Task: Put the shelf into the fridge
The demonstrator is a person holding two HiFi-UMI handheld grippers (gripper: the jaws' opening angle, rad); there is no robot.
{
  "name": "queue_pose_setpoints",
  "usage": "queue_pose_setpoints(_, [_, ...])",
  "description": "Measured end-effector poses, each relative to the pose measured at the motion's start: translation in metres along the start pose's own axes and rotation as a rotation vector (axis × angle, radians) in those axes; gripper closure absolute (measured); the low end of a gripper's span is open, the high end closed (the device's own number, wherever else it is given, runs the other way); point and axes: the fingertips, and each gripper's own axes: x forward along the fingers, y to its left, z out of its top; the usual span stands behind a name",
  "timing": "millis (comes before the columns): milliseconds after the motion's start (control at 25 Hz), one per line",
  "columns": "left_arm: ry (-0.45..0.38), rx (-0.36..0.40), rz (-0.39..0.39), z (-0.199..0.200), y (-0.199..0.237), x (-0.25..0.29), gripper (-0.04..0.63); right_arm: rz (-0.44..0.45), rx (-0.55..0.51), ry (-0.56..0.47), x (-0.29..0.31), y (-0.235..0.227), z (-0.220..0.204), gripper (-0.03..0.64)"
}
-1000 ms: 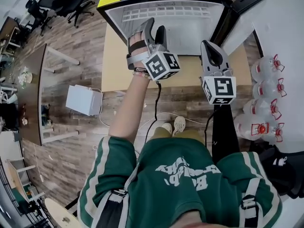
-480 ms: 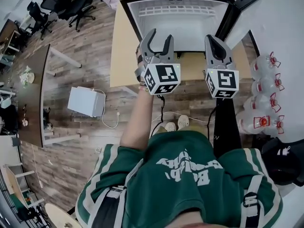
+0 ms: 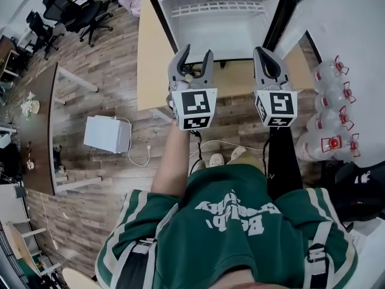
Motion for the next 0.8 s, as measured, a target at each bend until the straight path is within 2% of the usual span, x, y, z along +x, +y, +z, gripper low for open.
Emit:
queue_pose_setpoints(160, [-0.025, 0.001, 0.02, 0.009, 0.001, -0.003, 0.432, -0.005, 0.002, -0.003, -0.003, 0.0, 0.003, 0.612])
queue_pose_setpoints(200, [-0.032, 0.002, 0.034, 0.011, 0.002, -0.005, 0.462, -0.003, 0.001, -0.003, -0.003, 0.002, 0.004, 0.612])
queue_pose_setpoints(280, [-0.053, -0.002, 0.072, 0.014, 0.008, -0.008, 0.571, 0.001, 0.001, -0.005, -0.005, 0.005, 0.005, 0.612])
queue_pose_setpoints(320, [-0.062, -0.006, 0.082, 0.016, 0.011, -0.009, 0.594, 0.003, 0.0, -0.007, -0.005, 0.005, 0.005, 0.612])
queue_pose_setpoints(800, [-0.08, -0.011, 0.101, 0.022, 0.02, -0.019, 0.595, -0.019, -0.022, -0.009, -0.012, 0.004, 0.009, 0.614])
